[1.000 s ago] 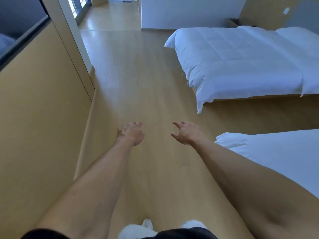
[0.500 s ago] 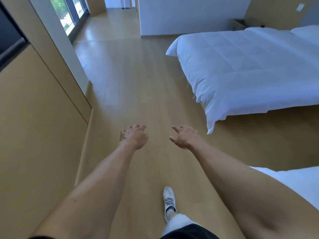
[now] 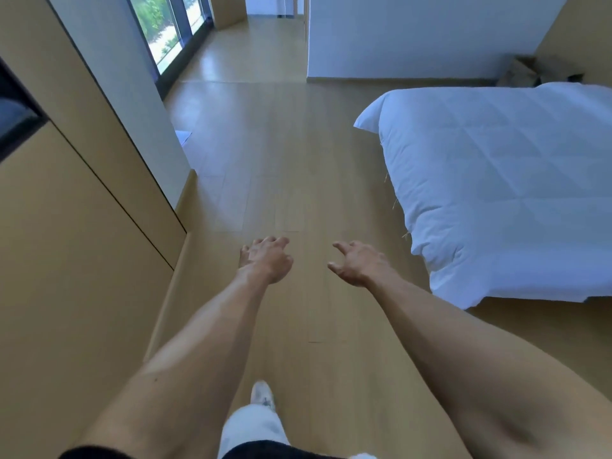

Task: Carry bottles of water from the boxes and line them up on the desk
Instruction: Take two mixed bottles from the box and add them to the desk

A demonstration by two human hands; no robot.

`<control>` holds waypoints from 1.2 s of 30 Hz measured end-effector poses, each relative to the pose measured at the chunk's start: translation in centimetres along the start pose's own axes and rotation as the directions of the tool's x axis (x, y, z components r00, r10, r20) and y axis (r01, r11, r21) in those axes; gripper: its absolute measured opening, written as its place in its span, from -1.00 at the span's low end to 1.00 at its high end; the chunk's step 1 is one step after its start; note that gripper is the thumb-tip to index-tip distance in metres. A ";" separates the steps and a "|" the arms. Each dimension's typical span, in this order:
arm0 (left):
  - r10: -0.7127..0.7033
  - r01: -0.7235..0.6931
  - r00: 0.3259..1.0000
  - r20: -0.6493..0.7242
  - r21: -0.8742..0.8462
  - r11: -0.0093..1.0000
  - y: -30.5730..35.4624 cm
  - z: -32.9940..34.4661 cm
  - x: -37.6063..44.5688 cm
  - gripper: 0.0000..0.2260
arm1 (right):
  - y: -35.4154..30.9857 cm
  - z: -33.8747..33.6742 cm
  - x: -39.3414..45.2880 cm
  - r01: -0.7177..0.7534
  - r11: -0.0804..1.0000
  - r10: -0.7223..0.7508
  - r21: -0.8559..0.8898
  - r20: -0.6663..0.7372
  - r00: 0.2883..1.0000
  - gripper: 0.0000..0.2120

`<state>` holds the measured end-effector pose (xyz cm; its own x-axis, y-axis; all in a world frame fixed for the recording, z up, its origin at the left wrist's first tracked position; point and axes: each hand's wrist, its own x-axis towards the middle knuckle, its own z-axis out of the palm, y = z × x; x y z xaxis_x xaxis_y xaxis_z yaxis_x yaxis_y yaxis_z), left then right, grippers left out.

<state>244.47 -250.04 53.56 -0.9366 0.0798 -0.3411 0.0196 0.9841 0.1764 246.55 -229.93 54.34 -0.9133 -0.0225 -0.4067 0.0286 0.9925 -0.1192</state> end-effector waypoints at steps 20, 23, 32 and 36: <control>0.152 -0.153 0.986 0.065 0.020 0.988 -1.5 -15.9 42.3 -0.56 | -2.7 -18.5 37.7 -0.136 0.990 0.137 0.039 -0.030 0.990 -0.44; 0.168 -0.170 0.983 0.078 0.021 0.985 -0.9 -17.5 47.0 -0.55 | -2.2 -20.4 42.2 -0.154 0.987 0.155 0.053 -0.018 0.988 -0.43; 0.146 -0.149 0.987 0.069 0.040 0.988 1.1 -21.8 62.7 -0.54 | 0.0 -25.4 58.8 -0.114 0.990 0.114 0.084 -0.002 0.993 -0.42; 0.088 -0.090 0.994 0.058 0.041 0.995 2.3 -25.2 70.8 -0.54 | 1.6 -29.0 67.2 -0.081 0.992 0.081 0.096 0.011 0.997 -0.43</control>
<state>169.38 -246.12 53.05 -0.9096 0.1747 -0.3769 0.1181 0.9786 0.1686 173.43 -226.40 53.11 -0.9037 0.0564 -0.4245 0.1415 0.9749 -0.1717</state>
